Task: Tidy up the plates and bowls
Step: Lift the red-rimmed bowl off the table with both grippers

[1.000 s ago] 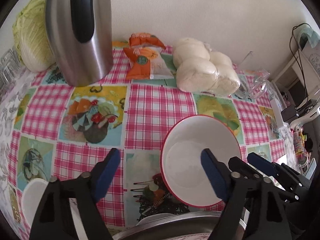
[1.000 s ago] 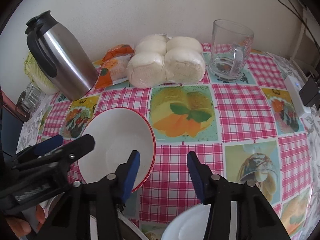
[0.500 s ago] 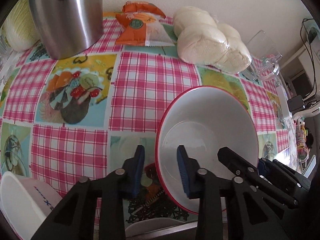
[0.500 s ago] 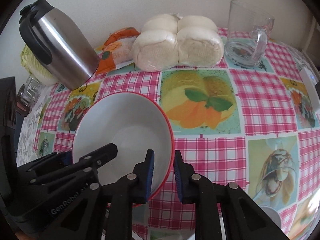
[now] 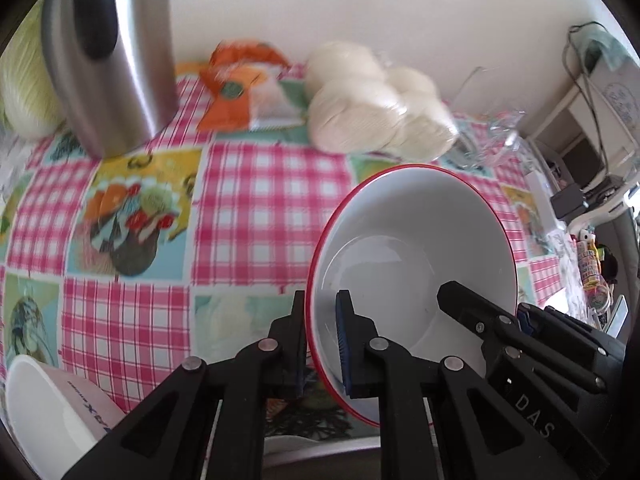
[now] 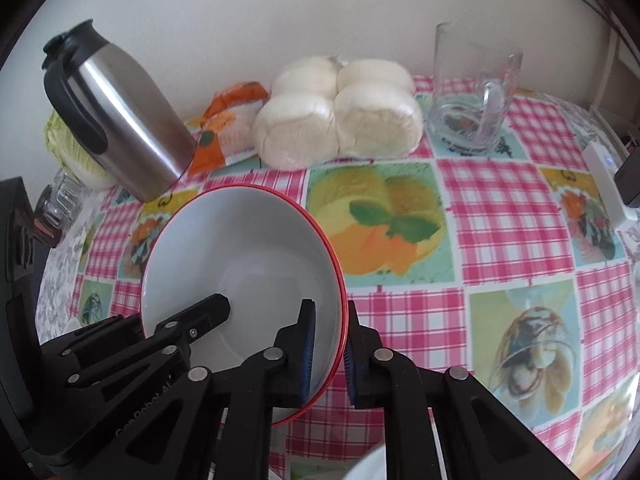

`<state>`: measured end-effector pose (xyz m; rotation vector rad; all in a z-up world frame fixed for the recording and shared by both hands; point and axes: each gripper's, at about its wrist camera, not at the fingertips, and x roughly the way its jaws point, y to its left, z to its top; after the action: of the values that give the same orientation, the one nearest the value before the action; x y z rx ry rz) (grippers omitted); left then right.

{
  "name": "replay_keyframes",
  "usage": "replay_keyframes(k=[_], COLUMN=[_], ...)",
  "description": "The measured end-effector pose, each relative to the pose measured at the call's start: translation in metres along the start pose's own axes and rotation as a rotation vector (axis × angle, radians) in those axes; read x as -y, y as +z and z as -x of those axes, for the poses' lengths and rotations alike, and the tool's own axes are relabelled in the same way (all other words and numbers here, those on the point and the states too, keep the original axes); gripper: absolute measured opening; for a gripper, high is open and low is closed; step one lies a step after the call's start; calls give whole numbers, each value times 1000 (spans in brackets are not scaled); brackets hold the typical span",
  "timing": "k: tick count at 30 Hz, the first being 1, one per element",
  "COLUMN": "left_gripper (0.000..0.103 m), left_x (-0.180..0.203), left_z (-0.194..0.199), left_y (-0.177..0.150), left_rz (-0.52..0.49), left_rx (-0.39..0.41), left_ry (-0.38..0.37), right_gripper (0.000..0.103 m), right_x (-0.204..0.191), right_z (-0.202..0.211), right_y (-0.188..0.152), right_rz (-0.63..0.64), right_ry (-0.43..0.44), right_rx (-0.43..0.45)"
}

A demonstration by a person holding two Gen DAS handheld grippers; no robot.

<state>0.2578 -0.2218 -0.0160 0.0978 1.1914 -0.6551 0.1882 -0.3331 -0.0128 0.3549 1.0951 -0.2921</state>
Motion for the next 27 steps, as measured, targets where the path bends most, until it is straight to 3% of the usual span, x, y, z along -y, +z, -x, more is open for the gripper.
replay_keyframes(k=[3,9,17,27], left_gripper=[14,14,14,14], left_x=[13,14,3,7], left_z=[13,41,86,132], left_y=[0,-18,-58,-98], left_rz=[-24,39,120,135], left_rx=[33,67,129,214], left_ry=[10,12,-9,15], right_gripper=[14,14,14,14], right_x=[3,-3,-22,-39], right_z=[15,46,84,128], right_y=[2,-6,-35,-69], right_rz=[-4,27,68,101], right_ry=[-7,-8,0,2], right_rx=[27,53,82,150])
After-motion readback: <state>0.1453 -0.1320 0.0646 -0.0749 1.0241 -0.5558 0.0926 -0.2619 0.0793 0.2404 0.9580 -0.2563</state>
